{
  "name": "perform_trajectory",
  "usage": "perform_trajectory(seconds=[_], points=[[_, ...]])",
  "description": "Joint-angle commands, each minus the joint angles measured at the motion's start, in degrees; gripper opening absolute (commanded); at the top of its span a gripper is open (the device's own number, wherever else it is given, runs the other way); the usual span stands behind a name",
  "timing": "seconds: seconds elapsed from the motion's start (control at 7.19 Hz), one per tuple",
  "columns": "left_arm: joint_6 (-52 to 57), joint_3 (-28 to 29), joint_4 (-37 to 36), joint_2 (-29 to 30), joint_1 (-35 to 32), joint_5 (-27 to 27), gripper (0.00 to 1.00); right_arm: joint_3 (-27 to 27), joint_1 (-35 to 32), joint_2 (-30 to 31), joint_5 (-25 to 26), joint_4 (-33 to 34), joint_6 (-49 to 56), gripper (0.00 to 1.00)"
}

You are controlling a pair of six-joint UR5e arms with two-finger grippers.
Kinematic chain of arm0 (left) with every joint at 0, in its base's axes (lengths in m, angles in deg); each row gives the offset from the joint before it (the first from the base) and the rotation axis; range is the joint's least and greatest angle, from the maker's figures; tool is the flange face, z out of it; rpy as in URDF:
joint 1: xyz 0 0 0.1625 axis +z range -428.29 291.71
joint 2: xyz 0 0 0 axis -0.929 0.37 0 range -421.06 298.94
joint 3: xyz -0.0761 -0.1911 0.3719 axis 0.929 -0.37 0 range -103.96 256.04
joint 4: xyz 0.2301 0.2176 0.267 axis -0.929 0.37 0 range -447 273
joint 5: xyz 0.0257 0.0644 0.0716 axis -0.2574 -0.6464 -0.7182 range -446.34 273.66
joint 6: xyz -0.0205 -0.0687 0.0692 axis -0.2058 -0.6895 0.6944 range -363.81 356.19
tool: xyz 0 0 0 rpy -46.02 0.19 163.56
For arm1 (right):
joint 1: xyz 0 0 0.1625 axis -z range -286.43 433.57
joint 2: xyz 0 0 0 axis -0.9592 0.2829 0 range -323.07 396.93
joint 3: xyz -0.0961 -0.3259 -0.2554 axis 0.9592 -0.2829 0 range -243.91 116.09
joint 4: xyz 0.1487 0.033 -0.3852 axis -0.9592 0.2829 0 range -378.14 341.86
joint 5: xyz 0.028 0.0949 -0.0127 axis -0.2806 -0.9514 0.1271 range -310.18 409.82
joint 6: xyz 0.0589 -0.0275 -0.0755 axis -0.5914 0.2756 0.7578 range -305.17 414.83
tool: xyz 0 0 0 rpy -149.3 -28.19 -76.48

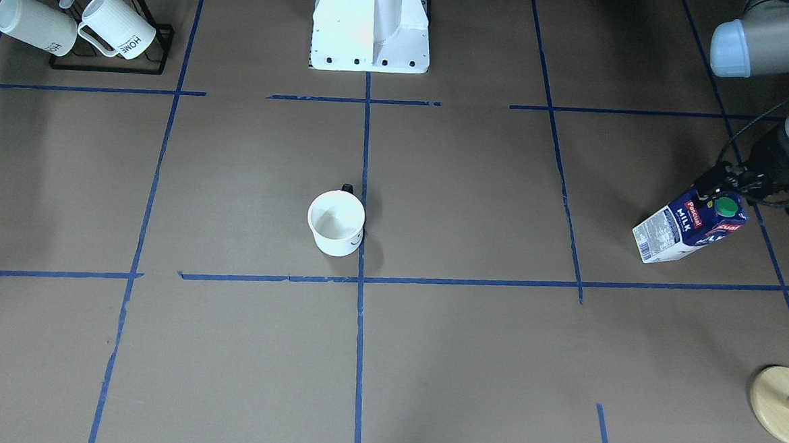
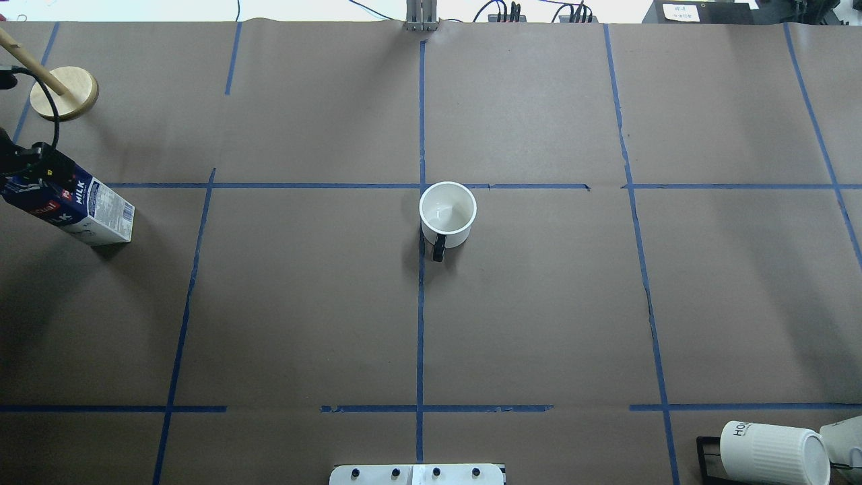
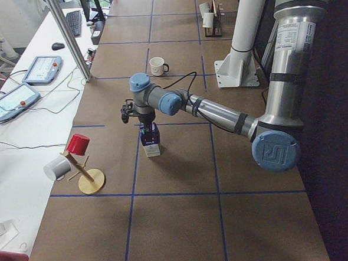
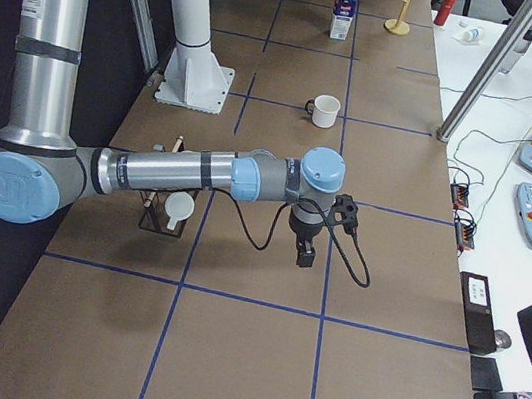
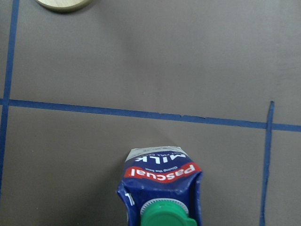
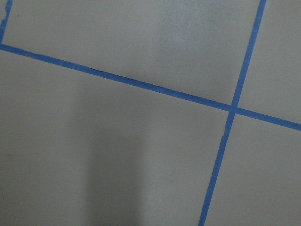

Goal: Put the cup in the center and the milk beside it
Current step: 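Carry the milk carton with the left gripper beside the mug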

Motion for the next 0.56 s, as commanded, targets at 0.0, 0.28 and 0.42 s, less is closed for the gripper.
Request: perform_trajectory(seconds=[0.0,0.28,0.42], points=[[0.2,0.51,0.02,0.46,0.93,-0.27,0.71,0.18,0.05,0.2,-0.01,-0.01,0.15,0.99],[0.2,0.6,-0.94,3.34,1.02,-0.44,0.36,0.27,-0.04,0.29,-0.01,-0.01,0.07,0.99],[0.11,0.69,-3.21,6.84,1.02,-0.36,0.36,0.27,0.05,0.29,-0.01,-0.01,0.07,0.99]])
